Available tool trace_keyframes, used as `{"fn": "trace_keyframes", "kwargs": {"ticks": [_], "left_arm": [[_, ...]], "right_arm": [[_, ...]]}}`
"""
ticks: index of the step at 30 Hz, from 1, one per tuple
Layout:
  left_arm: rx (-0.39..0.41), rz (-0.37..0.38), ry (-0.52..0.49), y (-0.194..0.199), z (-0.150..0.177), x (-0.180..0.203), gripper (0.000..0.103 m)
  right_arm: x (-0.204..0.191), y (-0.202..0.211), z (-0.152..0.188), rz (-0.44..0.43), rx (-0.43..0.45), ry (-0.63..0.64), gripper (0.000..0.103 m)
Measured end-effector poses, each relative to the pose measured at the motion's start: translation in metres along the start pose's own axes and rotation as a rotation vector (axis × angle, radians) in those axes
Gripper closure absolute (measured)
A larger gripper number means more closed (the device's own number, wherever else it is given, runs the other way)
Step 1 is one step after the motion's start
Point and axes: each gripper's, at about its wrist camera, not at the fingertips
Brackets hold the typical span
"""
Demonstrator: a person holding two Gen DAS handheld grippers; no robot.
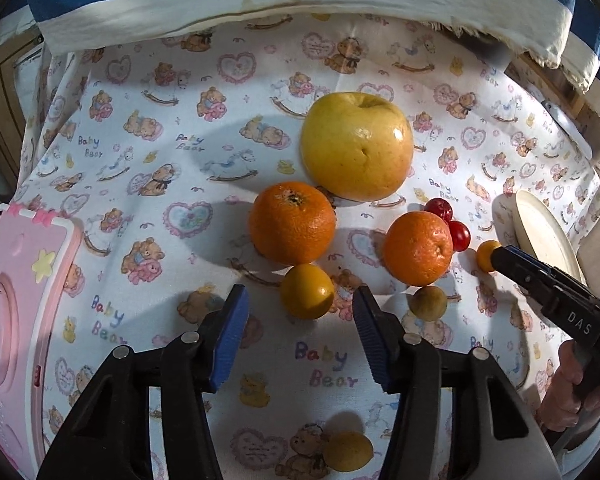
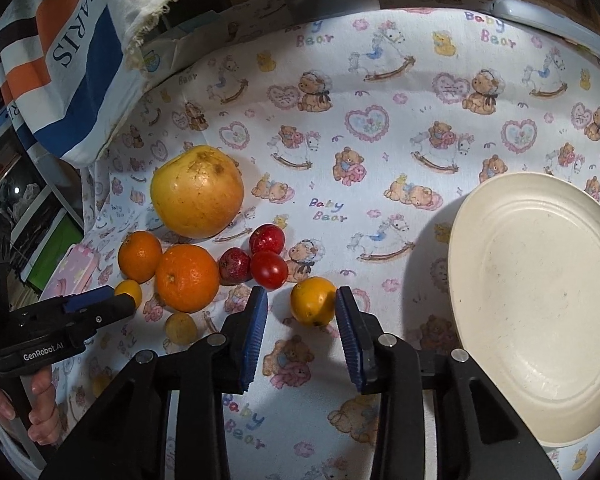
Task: Organize fruits
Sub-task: 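Grasp a small yellow-orange citrus with the right tool while the left tool grasps another, then lift and carry the held citrus over the cream plate with both tools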
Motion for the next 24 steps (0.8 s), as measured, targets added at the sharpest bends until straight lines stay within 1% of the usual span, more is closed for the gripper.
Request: {"fn": "trace_keyframes", "kwargs": {"ticks": [3,6,8,10,12,15,16,18,21,24], "left_arm": [[-0.005,-0.004,0.001,-0.004,-0.001,-0.001,0.052],[0.002,-0.001,0.014,-0.007,-0.004,-0.003,0.052],[0.013,-0.015,0.015,-0.008,-0.005,-0.005,0.054],[0.005,-0.005,0.029,-0.008,-0.005,-0.009,0.056],[-0.005,0.018,0.044,-0.008,-0.005,-0.011,0.061],[-0.004,0.01,0.03,-0.009,-0.006,-0.01,0.061],[-0.004,0.012,0.029,-0.009,-0.006,-0.009,0.063],[-0.012,0.029,0.026,-0.009,-0.005,-0.008,0.075],[-0.015,0.04,0.024,-0.008,-0.004,-0.006,0.075],[0.002,0.048,0.025,-0.003,-0.004,-0.005,0.076]], "right_arm": [[0.001,-0.006,0.001,0.015,-0.018,-0.005,0.067],[0.002,-0.009,0.0,0.021,-0.016,-0.012,0.07],[0.002,-0.009,0.0,0.034,-0.011,-0.009,0.07],[0.003,-0.01,0.001,0.029,-0.019,-0.013,0.074],[0.004,-0.011,0.001,0.026,-0.019,-0.018,0.074],[0.004,-0.011,0.001,0.025,-0.019,-0.019,0.075],[0.003,-0.011,0.001,0.027,-0.018,-0.018,0.075],[0.004,-0.011,0.001,0.027,-0.018,-0.018,0.075],[0.004,-0.011,0.001,0.028,-0.018,-0.019,0.075],[0.004,-0.011,0.001,0.029,-0.009,-0.022,0.075]]}}
Point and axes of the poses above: each gripper's, at about its wrist camera, not at the fingertips, and y roughly against the way its jaws point, x to its right, z to its underside, and after that the axes turned 3 degrees about z, right-handed
